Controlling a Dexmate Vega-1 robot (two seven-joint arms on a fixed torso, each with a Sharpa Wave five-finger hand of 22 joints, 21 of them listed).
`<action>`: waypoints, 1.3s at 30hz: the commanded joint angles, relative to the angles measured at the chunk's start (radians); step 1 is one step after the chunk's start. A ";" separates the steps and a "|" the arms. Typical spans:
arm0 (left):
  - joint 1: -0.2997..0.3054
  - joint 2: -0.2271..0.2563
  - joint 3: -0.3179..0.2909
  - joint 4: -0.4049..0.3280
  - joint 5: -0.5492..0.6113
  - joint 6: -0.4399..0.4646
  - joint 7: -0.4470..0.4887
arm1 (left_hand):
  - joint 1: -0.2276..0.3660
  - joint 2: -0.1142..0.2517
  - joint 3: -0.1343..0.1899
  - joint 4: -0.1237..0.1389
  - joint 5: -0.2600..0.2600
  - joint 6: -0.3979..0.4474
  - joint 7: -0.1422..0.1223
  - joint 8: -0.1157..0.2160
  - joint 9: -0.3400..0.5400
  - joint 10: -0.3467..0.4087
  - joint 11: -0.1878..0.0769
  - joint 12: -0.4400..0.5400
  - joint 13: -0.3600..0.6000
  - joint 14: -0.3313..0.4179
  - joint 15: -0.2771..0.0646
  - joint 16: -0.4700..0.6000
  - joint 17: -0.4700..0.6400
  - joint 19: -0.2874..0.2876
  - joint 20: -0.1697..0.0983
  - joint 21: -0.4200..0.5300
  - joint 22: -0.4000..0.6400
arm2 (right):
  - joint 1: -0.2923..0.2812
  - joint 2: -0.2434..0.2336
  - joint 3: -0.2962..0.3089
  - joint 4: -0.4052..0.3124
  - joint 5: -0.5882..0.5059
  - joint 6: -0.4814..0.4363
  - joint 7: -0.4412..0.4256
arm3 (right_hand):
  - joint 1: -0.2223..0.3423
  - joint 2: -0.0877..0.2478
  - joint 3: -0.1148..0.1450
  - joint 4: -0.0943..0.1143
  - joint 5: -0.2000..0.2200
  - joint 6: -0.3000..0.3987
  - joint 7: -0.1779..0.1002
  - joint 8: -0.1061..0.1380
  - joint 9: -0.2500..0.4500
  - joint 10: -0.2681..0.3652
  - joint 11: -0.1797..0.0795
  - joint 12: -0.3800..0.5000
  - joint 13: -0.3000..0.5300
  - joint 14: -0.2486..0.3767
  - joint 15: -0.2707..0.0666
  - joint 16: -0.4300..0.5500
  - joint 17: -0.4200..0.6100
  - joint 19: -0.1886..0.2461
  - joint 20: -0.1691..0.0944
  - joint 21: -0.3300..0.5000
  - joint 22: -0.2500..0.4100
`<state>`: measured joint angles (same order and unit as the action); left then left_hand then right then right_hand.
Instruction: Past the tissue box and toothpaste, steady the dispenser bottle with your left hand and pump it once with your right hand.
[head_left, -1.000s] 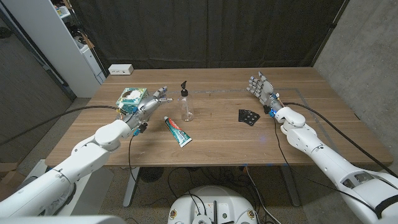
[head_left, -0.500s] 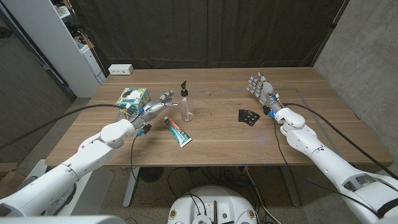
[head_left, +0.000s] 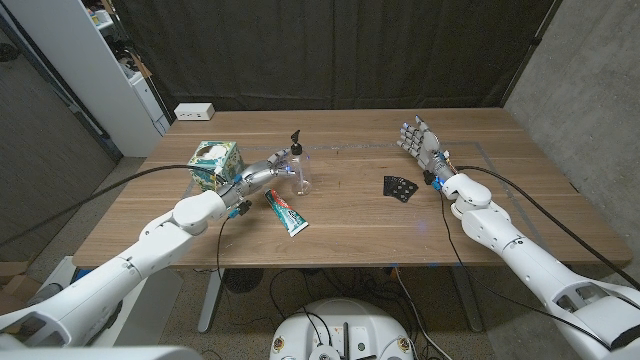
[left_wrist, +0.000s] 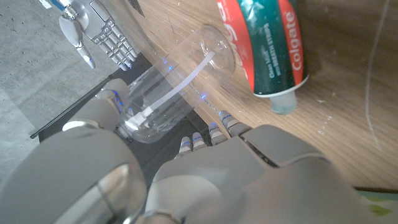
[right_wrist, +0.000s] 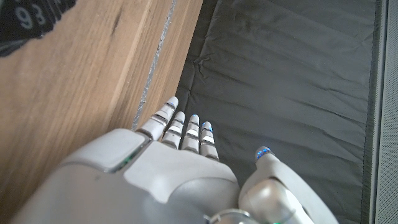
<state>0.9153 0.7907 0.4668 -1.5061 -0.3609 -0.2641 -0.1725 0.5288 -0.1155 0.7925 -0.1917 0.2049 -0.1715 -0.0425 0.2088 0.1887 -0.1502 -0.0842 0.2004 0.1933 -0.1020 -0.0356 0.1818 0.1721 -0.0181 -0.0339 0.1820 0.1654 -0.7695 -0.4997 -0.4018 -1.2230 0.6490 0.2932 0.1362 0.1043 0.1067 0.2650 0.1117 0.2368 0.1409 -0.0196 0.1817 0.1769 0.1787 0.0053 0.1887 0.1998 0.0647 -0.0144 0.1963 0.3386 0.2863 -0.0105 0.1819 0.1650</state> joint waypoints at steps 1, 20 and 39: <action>-0.090 -0.042 0.051 0.107 0.035 -0.051 -0.062 | 0.029 -0.008 0.007 0.000 -0.005 -0.032 -0.015 0.016 0.004 0.031 -0.016 0.017 0.003 0.038 -0.066 0.014 0.002 0.012 -0.092 0.005 0.001 | 0.001 -0.004 0.002 -0.007 -0.005 -0.002 -0.006 | -0.009 0.016 0.004 0.002 0.002 0.005 -0.008 0.009 0.003 -0.008 -0.001 0.006 -0.001 0.001 0.008 0.007 -0.001 0.004 0.005 0.006 0.004; -0.171 -0.096 0.098 0.213 0.036 -0.090 -0.140 | 0.164 -0.030 0.003 -0.001 0.002 0.134 -0.023 0.110 0.023 0.192 -0.059 0.068 0.026 0.205 -0.112 0.036 0.006 0.071 -0.087 0.010 0.001 | -0.023 -0.012 0.012 -0.032 -0.003 0.002 -0.029 | -0.013 0.016 0.007 0.002 0.002 0.008 -0.009 0.010 0.003 -0.007 0.000 0.007 -0.002 0.005 0.015 0.009 -0.006 0.004 0.012 0.007 0.004; -0.146 -0.124 0.086 0.229 0.028 -0.132 -0.088 | 0.391 0.020 -0.086 0.007 0.005 0.306 -0.039 0.269 0.069 0.412 -0.083 0.166 0.139 0.441 -0.166 0.115 0.054 0.244 -0.077 0.035 0.008 | -0.014 -0.008 0.007 -0.025 -0.002 0.002 -0.018 | -0.017 0.015 0.011 0.001 0.001 0.007 -0.013 0.009 0.003 -0.007 -0.001 0.007 -0.003 0.006 0.021 0.010 -0.010 0.003 0.021 0.007 0.004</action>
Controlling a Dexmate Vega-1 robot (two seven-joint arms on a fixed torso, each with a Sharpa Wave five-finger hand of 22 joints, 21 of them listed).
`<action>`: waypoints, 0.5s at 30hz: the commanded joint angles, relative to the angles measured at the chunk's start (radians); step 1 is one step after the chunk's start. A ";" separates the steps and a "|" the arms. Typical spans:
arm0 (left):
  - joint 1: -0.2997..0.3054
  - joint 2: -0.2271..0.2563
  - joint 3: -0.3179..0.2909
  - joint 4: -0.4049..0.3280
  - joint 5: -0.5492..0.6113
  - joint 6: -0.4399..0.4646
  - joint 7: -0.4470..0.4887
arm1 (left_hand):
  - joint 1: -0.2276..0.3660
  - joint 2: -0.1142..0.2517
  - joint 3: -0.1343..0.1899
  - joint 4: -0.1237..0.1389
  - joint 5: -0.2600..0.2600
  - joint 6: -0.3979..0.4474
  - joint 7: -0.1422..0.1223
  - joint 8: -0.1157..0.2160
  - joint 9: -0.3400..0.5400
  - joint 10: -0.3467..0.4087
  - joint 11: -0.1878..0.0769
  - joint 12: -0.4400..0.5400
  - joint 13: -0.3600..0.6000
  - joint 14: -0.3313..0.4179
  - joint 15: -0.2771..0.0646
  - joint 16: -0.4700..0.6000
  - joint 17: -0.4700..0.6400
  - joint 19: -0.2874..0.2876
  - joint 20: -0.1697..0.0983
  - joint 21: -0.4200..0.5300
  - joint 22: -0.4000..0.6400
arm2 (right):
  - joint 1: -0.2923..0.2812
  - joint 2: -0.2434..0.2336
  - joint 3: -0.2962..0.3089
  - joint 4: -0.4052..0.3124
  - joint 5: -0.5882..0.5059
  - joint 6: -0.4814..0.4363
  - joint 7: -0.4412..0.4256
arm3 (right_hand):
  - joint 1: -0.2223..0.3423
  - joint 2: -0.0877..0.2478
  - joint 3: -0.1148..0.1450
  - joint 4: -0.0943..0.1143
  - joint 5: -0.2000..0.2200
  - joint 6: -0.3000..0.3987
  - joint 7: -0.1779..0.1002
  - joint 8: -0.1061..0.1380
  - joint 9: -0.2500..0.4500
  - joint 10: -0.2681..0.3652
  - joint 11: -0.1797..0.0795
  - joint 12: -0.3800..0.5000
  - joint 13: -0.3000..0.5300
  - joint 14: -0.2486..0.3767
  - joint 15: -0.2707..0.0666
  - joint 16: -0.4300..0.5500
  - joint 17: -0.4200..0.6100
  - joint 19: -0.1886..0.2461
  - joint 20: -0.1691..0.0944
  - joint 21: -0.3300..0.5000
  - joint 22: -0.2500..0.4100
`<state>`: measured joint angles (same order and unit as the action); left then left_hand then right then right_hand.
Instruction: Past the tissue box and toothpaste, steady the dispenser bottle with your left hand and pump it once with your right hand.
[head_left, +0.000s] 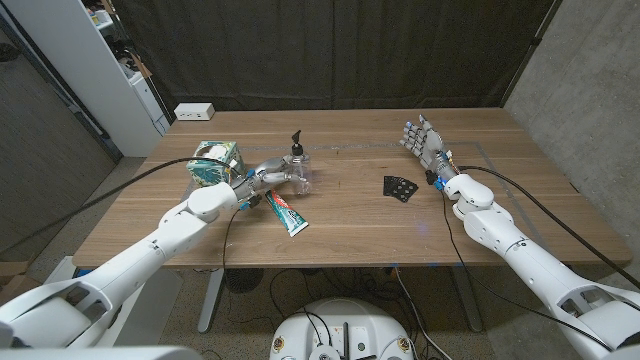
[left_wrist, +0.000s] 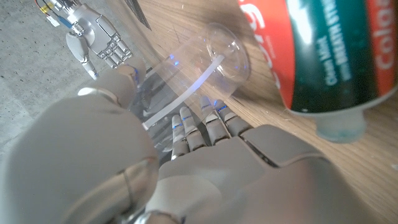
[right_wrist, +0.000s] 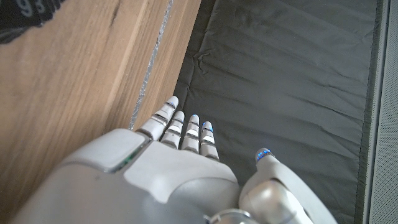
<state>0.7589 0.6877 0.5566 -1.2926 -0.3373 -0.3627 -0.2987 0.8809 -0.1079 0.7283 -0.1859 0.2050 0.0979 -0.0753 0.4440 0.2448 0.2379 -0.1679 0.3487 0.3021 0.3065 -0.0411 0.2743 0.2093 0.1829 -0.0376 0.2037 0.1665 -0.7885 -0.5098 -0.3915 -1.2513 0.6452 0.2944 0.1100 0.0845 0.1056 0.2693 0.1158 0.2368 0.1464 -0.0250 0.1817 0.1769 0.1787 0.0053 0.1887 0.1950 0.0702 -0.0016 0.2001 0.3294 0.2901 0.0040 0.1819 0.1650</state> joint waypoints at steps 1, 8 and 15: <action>0.012 -0.023 -0.004 0.014 0.009 -0.037 0.047 | 0.053 0.020 -0.033 0.001 0.005 0.052 -0.005 0.049 0.017 0.040 0.000 0.029 0.043 0.042 -0.157 0.030 0.024 0.064 -0.068 0.019 0.009 | 0.005 0.001 -0.003 0.003 0.001 0.000 0.009 | 0.003 0.016 0.006 -0.003 0.001 0.001 -0.008 0.009 0.003 -0.007 -0.001 0.007 0.002 0.000 0.008 0.006 -0.001 -0.001 0.006 0.007 0.004; 0.015 -0.031 -0.005 0.017 0.004 -0.049 0.051 | 0.122 0.059 -0.114 0.004 0.008 0.116 -0.026 0.129 0.051 0.099 -0.013 0.095 0.125 0.101 -0.171 0.088 0.091 0.174 -0.050 0.058 0.025 | 0.004 0.001 -0.003 0.004 0.003 0.002 0.014 | 0.002 0.015 0.007 -0.003 0.001 0.002 -0.009 0.009 0.003 -0.008 -0.001 0.007 0.002 0.000 0.008 0.006 -0.003 -0.001 0.007 0.007 0.004; 0.022 -0.028 -0.007 0.004 0.008 -0.048 0.060 | 0.160 0.088 -0.185 0.008 0.012 0.115 -0.050 0.178 0.092 0.129 -0.037 0.167 0.210 0.113 -0.177 0.135 0.177 0.200 -0.052 0.080 0.043 | 0.007 0.002 -0.004 0.007 0.004 0.004 0.021 | 0.000 0.015 0.009 -0.003 0.001 0.003 -0.009 0.009 0.003 -0.007 -0.001 0.007 0.001 0.001 0.009 0.007 -0.005 -0.002 0.009 0.007 0.004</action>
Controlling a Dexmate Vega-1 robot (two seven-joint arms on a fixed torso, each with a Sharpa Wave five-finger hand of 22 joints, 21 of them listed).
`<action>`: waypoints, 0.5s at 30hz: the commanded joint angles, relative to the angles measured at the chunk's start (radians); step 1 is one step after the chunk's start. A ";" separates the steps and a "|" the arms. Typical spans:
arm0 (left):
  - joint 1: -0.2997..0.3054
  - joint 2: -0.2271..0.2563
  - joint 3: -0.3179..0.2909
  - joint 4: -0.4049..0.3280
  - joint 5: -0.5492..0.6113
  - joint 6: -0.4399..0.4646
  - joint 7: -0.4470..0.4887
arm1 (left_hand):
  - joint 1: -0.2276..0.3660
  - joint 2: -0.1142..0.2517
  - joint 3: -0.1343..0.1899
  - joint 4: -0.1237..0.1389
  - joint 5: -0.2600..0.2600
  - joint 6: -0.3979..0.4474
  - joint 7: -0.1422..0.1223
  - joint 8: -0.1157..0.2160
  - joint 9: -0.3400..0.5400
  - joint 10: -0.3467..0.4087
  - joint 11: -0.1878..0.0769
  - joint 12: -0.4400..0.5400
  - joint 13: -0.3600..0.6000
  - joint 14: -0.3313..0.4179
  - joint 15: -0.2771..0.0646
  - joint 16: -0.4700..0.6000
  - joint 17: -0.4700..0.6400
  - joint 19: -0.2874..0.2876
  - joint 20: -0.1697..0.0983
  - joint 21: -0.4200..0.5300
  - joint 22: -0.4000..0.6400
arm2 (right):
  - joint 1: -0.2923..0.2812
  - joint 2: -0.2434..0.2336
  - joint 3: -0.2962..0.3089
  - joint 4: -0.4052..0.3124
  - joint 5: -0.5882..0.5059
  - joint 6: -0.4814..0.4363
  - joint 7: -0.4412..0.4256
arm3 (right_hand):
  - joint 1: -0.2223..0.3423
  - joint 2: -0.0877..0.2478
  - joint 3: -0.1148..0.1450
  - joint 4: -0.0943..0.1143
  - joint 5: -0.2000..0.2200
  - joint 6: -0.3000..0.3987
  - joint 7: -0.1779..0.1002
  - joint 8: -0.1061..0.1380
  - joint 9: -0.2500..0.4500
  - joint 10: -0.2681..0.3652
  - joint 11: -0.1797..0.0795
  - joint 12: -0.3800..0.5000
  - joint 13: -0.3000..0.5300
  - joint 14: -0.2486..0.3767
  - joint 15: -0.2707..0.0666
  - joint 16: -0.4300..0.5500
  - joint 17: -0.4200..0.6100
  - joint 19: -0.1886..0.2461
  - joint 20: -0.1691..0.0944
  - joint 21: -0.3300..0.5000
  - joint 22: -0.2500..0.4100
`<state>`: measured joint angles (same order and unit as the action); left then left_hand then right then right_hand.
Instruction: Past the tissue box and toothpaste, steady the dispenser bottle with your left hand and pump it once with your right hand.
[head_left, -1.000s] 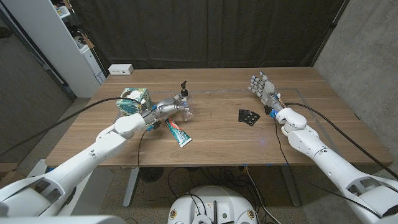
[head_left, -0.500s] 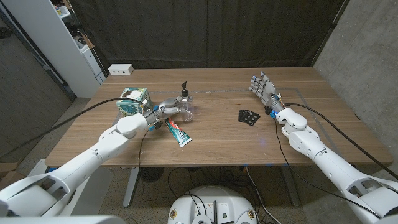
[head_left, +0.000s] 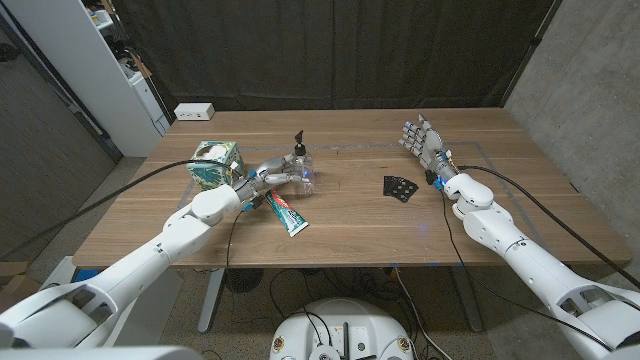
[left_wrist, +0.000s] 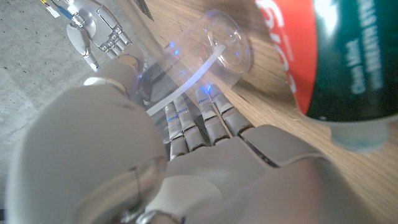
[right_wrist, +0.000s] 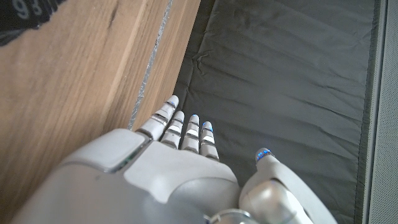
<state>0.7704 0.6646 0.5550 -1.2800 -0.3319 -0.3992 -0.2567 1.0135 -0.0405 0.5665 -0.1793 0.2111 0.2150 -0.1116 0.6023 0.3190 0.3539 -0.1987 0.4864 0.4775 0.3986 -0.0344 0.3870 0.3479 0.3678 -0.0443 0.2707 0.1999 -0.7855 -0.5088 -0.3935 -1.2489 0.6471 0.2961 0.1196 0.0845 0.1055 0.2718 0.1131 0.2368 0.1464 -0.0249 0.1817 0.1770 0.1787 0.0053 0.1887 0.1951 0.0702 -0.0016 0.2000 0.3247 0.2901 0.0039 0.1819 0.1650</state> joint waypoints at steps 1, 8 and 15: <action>0.012 -0.003 -0.006 -0.014 0.004 -0.008 0.022 | 0.035 0.026 -0.039 0.001 0.007 -0.002 -0.014 0.031 0.028 0.012 -0.007 0.044 0.055 0.022 -0.187 0.034 0.060 0.017 -0.042 0.017 0.015 | 0.004 0.001 -0.003 0.006 0.003 0.004 0.013 | 0.000 0.015 0.006 -0.001 0.001 0.003 -0.009 0.009 0.003 -0.007 -0.001 0.008 0.001 0.001 0.010 0.007 0.000 -0.002 0.010 0.007 0.004; 0.027 0.021 -0.019 -0.077 0.013 0.031 0.053 | 0.079 0.048 -0.117 0.003 0.014 -0.032 -0.009 0.080 0.082 -0.016 -0.008 0.122 0.176 0.022 -0.183 0.103 0.181 0.014 -0.040 0.042 0.040 | 0.009 -0.007 -0.001 0.010 0.001 0.019 0.036 | 0.000 0.010 0.006 -0.004 0.000 0.003 -0.009 0.009 0.003 -0.007 0.000 0.007 0.001 -0.003 0.003 0.006 -0.002 -0.004 0.005 0.006 0.004; 0.019 0.025 -0.016 -0.104 0.018 0.044 0.047 | 0.134 0.059 -0.181 0.000 0.023 0.012 -0.009 0.156 0.132 0.026 -0.009 0.223 0.287 0.047 -0.192 0.174 0.291 0.035 -0.053 0.081 0.062 | 0.001 -0.042 0.000 -0.034 -0.020 0.002 0.024 | 0.002 0.011 0.009 -0.007 0.001 0.002 -0.009 0.009 0.003 -0.007 -0.001 0.008 0.001 -0.003 -0.002 0.006 -0.004 -0.005 -0.004 0.006 0.004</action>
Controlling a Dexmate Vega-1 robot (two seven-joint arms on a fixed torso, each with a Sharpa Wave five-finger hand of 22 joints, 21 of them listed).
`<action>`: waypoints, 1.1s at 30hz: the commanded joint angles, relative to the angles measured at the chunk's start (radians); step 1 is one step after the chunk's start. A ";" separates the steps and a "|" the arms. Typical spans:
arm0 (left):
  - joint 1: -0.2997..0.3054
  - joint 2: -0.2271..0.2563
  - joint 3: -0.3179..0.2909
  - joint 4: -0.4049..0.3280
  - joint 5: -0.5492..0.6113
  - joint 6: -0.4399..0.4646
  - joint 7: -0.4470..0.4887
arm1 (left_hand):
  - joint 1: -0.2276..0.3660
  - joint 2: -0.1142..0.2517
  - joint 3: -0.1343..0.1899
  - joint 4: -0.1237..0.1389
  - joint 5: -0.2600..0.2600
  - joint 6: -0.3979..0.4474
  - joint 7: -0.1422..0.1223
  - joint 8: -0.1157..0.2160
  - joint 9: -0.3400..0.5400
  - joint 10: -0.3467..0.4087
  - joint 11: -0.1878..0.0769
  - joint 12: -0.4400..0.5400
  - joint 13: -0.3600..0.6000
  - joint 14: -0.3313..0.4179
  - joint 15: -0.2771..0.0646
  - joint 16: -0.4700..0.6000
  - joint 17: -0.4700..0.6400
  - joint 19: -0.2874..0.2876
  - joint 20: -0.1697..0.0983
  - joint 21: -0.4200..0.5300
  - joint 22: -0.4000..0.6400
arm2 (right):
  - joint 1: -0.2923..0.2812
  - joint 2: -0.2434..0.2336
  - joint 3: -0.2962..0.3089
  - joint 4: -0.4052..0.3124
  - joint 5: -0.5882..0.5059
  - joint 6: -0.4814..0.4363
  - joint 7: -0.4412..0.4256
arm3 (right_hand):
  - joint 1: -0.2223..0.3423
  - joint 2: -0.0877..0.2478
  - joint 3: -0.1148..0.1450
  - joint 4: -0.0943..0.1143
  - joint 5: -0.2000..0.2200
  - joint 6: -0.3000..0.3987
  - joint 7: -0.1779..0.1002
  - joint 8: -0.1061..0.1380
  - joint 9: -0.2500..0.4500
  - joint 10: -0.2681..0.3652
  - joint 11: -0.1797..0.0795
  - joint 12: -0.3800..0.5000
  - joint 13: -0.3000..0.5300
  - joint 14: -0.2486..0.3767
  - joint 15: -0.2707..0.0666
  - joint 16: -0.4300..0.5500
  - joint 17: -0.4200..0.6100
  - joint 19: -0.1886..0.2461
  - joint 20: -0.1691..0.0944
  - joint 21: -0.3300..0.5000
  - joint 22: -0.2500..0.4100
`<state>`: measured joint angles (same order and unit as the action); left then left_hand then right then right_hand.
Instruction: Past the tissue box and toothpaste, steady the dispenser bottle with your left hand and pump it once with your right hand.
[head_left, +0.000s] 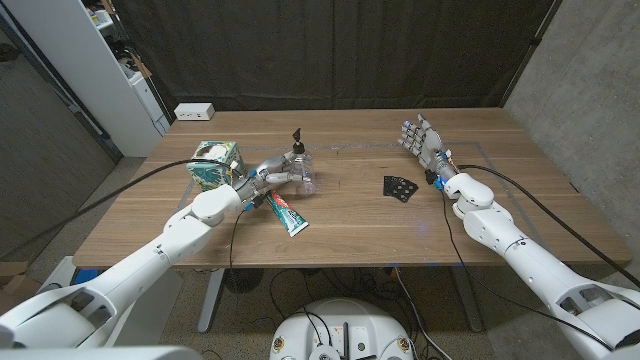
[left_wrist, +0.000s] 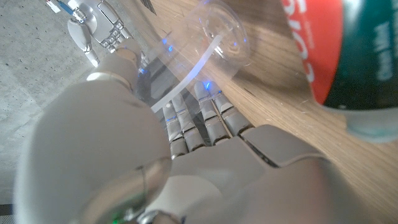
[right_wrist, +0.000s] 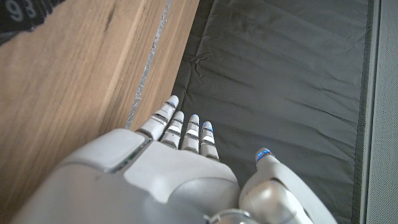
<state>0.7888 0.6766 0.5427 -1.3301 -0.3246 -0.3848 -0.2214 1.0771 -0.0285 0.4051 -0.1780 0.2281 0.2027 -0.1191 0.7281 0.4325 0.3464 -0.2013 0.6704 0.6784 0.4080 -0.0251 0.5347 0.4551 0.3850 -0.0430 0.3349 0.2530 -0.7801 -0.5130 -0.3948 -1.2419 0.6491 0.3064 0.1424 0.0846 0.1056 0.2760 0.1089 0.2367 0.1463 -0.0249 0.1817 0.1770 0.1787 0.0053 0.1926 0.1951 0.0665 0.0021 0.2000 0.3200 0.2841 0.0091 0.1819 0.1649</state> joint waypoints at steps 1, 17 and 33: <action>-0.002 0.012 -0.002 -0.054 0.010 0.031 0.007 | 0.074 0.048 -0.023 -0.001 0.007 0.030 -0.002 0.036 0.021 0.039 -0.007 0.047 0.092 0.040 -0.199 0.030 0.190 0.018 -0.054 0.019 0.010 | -0.004 -0.040 0.001 -0.045 -0.025 -0.009 -0.001 | 0.002 0.011 0.005 -0.002 0.001 0.002 -0.009 0.009 0.003 -0.008 -0.001 0.004 0.001 0.001 -0.005 0.006 0.000 0.000 -0.009 0.006 0.004; -0.079 0.013 0.038 -0.096 0.034 0.122 -0.060 | 0.095 0.060 -0.044 0.004 0.011 0.044 0.014 0.066 0.040 0.047 -0.003 0.081 0.132 0.046 -0.197 0.049 0.229 0.022 -0.056 0.034 0.014 | -0.019 -0.079 0.009 -0.098 -0.042 -0.001 0.003 | 0.001 0.012 0.008 -0.003 0.000 0.003 -0.010 0.009 0.003 -0.008 0.000 0.004 0.000 0.001 -0.004 0.007 -0.002 0.002 -0.011 0.007 0.004; -0.136 -0.018 0.070 -0.091 0.066 0.149 -0.070 | 0.105 0.073 -0.036 0.006 0.024 0.095 0.023 0.088 0.028 0.095 0.000 0.092 0.120 0.112 -0.204 0.011 0.203 0.076 -0.071 0.082 0.022 | -0.040 -0.123 0.020 -0.167 -0.079 0.014 -0.013 | 0.000 0.012 0.012 -0.005 0.000 0.009 -0.010 0.011 0.003 -0.006 -0.001 0.005 0.000 0.003 -0.004 0.008 -0.005 0.004 -0.011 0.008 0.004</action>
<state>0.6876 0.6769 0.5931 -1.4203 -0.2798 -0.2548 -0.2865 1.1277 -0.0241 0.3642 -0.1754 0.2443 0.2780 -0.0947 0.8101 0.4641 0.4029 -0.1852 0.7627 0.7794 0.4880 -0.0377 0.5592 0.6694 0.4418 -0.0458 0.4009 0.2708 -0.8057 -0.6016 -0.3818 -1.3569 0.6002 0.3092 0.1435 0.0846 0.1056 0.2814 0.1034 0.2367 0.1525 -0.0310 0.1897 0.1770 0.1787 0.0052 0.1926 0.1951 0.0666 0.0019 0.2038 0.3154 0.2847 0.0017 0.1819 0.1650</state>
